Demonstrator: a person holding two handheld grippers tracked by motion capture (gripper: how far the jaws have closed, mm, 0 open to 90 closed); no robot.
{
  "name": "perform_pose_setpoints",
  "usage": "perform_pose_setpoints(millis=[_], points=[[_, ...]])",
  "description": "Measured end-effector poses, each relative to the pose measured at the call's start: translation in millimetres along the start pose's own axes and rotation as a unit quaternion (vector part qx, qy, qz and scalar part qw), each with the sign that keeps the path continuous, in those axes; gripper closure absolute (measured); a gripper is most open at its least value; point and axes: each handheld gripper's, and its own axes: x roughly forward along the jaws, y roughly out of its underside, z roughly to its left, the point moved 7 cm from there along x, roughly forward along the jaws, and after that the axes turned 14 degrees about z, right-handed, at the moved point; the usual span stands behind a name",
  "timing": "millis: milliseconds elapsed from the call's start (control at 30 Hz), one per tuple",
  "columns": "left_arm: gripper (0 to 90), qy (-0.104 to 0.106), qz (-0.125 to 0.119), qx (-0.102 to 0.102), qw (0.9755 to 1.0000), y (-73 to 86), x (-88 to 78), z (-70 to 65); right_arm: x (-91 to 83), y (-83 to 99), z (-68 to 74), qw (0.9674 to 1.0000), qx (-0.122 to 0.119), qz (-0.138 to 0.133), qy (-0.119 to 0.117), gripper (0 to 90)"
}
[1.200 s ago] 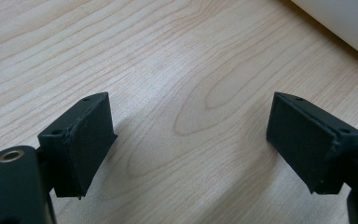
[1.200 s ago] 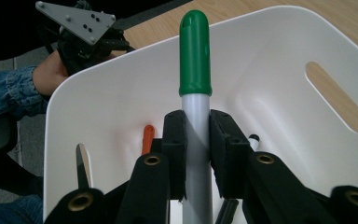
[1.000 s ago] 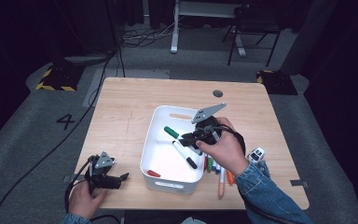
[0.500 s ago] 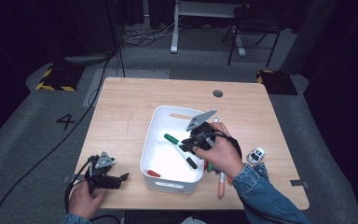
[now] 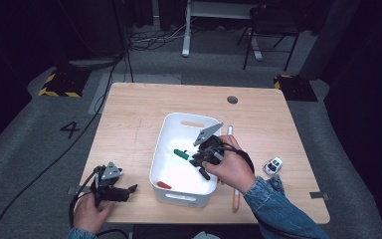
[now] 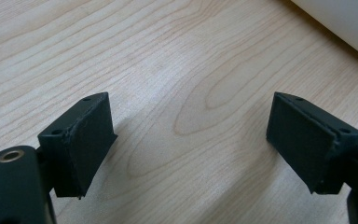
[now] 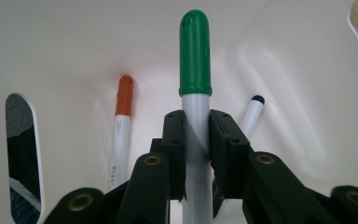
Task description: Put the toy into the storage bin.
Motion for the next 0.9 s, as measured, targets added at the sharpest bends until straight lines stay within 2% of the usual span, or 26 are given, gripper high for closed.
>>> perform_pose_setpoints(millis=[167, 300, 367, 400, 433, 533, 567, 633, 667, 700, 900], points=[[15.1, 0.000, 0.000, 0.000, 1.0000, -0.1, 0.0, 0.0, 2.6, -0.5, 5.3, 0.9998, -0.008, 0.019, 0.006, 76.9], [15.1, 0.000, 0.000, 0.000, 1.0000, -0.1, 0.0, 0.0, 6.7, -0.7, 10.8, 0.9992, -0.025, 0.030, 0.006, 76.9], [15.1, 0.000, 0.000, 0.000, 1.0000, -0.1, 0.0, 0.0, 8.1, 0.2, 15.0, 0.9989, -0.021, 0.041, 0.003, 76.9], [15.1, 0.000, 0.000, 0.000, 1.0000, -0.1, 0.0, 0.0, 9.5, -0.9, 14.8, 0.9987, -0.033, 0.039, 0.006, 76.9], [15.1, 0.000, 0.000, -0.001, 1.0000, 0.0, 0.0, -0.1, 9.3, 1.5, 18.4, 0.9984, -0.015, 0.054, 0.001, 76.9], [15.1, 0.000, 0.000, 0.000, 1.0000, 0.0, 0.0, 0.0, 12.3, -1.0, 16.4, 0.9982, -0.043, 0.040, 0.007, 76.7], [15.1, -0.001, 0.000, 0.001, 1.0000, -0.1, 0.0, 0.2, 12.5, -1.0, 17.2, 0.9986, -0.038, 0.037, 0.003, 75.9], [15.1, 0.000, 0.000, 0.000, 1.0000, -0.1, 0.0, 0.0, 12.0, -1.4, 18.1, 0.9992, -0.029, 0.028, -0.004, 66.7], [15.1, 0.000, 0.000, 0.000, 1.0000, 0.0, 0.0, 0.0, 10.7, -1.9, 18.1, 0.9995, -0.024, 0.022, -0.002, 65.2], [15.1, 0.000, 0.000, 0.000, 1.0000, 0.0, 0.0, 0.1, 8.1, -0.9, 20.7, 0.9996, -0.010, 0.025, -0.008, 65.1], [15.0, -0.001, 0.000, 0.001, 1.0000, 0.0, 0.0, 0.2, -9.6, -1.4, 21.1, 0.9999, -0.005, -0.011, -0.006, 62.2]])
